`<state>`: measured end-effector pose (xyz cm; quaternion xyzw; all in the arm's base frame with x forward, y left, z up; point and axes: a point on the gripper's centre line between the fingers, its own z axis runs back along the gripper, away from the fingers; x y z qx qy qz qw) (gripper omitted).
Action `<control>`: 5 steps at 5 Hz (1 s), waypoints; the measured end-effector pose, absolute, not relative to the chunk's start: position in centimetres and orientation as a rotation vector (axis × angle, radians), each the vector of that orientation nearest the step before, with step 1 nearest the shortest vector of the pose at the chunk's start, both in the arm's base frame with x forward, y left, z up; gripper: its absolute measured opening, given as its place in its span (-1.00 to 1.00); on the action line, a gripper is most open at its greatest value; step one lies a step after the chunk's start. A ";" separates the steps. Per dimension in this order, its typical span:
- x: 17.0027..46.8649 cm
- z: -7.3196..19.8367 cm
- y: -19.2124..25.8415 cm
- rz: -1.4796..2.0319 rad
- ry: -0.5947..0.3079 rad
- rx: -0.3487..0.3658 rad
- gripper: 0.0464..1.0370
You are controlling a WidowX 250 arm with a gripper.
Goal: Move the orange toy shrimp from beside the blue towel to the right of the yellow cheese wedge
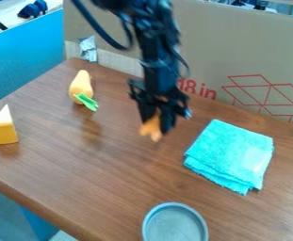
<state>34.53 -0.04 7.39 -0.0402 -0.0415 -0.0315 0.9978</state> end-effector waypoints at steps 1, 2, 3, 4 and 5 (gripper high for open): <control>30.1 8.2 3.7 0.009 -0.075 0.004 -0.08; 27.0 6.6 6.8 0.082 -0.014 0.057 -0.08; 25.7 3.2 9.1 0.123 0.069 0.089 -0.08; 25.4 2.5 11.1 0.188 0.089 0.080 -0.08; 25.6 2.3 12.8 0.225 0.089 0.068 -0.08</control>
